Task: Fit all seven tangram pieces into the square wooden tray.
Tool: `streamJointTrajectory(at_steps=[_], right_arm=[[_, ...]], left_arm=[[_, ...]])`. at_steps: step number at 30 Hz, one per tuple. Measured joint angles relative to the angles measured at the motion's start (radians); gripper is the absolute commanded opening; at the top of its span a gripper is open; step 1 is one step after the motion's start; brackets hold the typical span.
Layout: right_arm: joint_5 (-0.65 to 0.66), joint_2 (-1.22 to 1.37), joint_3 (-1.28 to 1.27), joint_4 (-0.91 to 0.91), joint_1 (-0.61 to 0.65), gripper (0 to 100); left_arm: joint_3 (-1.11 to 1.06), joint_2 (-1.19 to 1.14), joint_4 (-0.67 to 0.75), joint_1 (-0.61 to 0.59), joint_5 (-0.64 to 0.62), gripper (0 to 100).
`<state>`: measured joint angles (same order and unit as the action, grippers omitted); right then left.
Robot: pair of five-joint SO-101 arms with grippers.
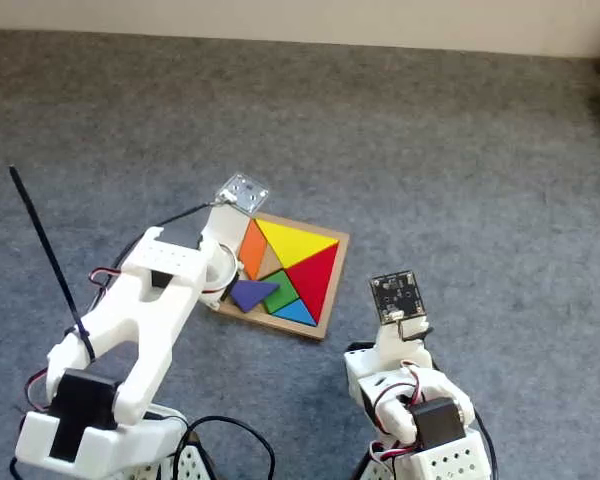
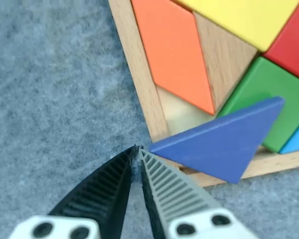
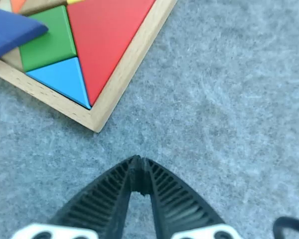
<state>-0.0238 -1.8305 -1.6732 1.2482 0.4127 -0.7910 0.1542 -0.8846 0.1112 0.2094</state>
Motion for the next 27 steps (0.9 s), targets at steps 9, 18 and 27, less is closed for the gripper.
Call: streamJointTrajectory(at_steps=[9,18,27], right_arm=[[0.000,0.000,0.000,0.000,0.000,1.0],[0.000,0.000,0.000,0.000,0.000,1.0],[0.000,0.000,0.000,0.000,0.006,1.0]], left_arm=[[0.006,-0.002,0.057,0.052,0.000,1],[0.006,-0.002,0.106,0.057,0.000,1],[0.006,0.066,0.086,0.127,-0.006,1]])
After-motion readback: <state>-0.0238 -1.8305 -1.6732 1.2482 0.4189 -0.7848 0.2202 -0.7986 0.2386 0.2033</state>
